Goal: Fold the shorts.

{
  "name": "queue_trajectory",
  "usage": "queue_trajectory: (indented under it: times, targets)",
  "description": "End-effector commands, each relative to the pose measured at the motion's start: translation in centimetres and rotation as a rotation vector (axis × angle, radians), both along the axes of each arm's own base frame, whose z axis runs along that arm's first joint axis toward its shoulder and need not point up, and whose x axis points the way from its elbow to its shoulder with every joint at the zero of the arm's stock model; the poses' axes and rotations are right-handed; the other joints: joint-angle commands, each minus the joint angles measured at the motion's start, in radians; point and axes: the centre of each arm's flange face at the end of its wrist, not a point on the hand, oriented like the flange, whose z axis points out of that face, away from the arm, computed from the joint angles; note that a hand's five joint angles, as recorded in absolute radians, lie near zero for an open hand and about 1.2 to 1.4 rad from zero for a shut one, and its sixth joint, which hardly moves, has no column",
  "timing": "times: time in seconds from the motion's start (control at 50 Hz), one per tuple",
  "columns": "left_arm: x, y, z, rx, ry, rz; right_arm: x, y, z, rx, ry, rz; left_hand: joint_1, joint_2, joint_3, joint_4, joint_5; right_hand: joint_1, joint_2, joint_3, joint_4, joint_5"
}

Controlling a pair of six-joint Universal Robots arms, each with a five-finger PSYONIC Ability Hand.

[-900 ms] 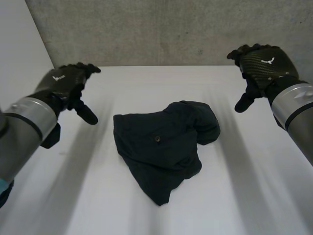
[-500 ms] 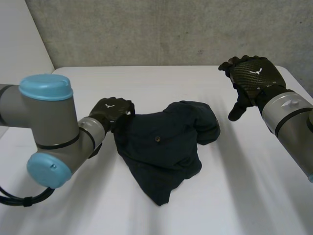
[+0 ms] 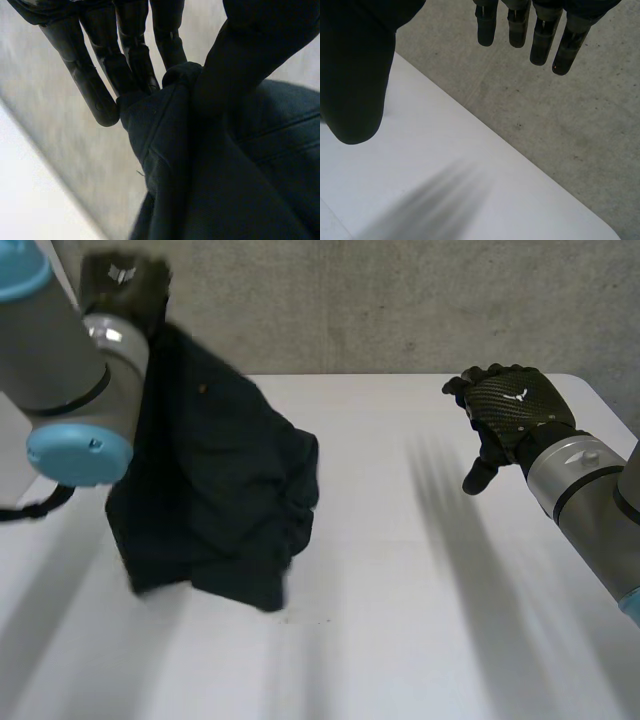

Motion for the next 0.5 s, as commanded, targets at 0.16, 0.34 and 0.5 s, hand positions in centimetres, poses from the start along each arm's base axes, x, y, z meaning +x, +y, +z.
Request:
queue_trajectory:
  times: [0.16, 0.34, 0.5]
  targets:
    - [-15.5, 13.2, -9.3, 0.132, -0.115, -0.615, -0.5, -0.5, 1.0, -0.03, -0.014, -0.029, 0.306, 0.226, 0.236, 0.192, 0.278, 0.009, -0.024, -0.039, -0.061, -0.052]
    - [-15.6, 17.2, -11.1, 0.188, -0.194, -0.704, -0.7, -0.7, 1.3, -0.037, -0.011, -0.047, -0.851, -0.93, -0.92, -0.964, -0.878, 0.009, -0.024, -0.039, -0.061, -0.052]
    - [-8.8, 12.8, -5.6, 0.154, -0.159, -0.474, -0.4, -0.3, 0.6, -0.021, 0.08, 0.001, -0.886, -0.966, -0.955, -0.999, -0.913, 0.009, -0.024, -0.039, -0.061, -0.052]
